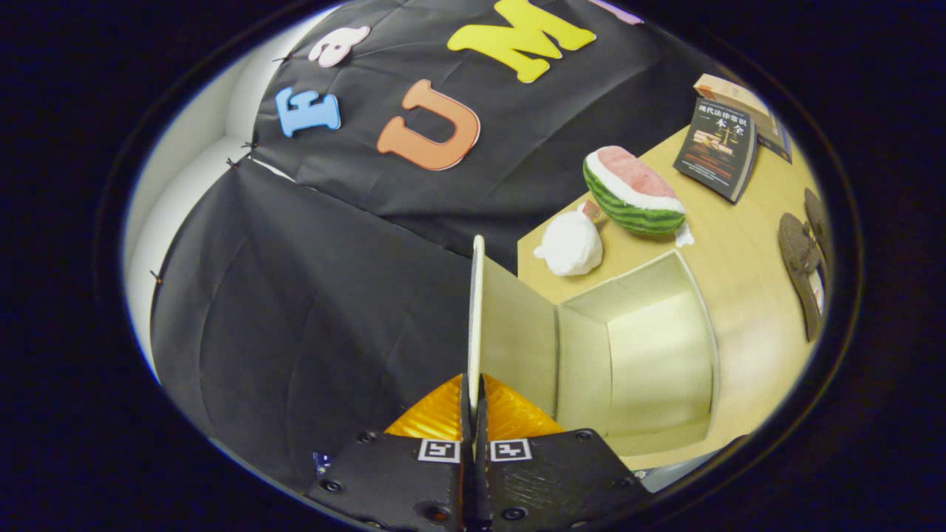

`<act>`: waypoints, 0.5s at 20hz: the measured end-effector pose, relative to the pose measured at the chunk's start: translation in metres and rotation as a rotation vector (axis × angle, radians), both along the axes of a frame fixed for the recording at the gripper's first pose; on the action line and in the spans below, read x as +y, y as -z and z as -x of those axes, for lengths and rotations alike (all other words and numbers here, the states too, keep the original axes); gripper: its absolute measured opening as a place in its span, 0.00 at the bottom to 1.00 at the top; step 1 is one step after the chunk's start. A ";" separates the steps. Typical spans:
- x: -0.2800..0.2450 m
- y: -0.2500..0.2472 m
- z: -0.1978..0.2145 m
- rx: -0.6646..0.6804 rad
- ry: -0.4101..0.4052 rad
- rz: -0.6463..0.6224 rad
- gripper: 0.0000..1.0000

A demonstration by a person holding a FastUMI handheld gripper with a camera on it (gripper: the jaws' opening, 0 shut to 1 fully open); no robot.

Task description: Open the storage box then place both shoes into the box .Put the left shoe in first, then the right shoe, with the right side of both shoes facing outward in a uniform manner.

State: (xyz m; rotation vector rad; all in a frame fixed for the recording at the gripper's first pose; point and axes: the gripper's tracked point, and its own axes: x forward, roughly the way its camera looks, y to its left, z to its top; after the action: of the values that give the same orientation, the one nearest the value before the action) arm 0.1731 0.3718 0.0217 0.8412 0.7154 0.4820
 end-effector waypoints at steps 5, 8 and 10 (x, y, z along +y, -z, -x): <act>0.074 0.002 -0.006 0.016 0.020 0.040 0.01; 0.122 0.019 -0.017 0.030 0.007 0.066 0.02; 0.146 0.028 -0.024 0.035 -0.004 0.083 0.02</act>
State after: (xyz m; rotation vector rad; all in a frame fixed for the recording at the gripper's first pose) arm 0.1973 0.5176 -0.0067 0.7719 0.7648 0.4390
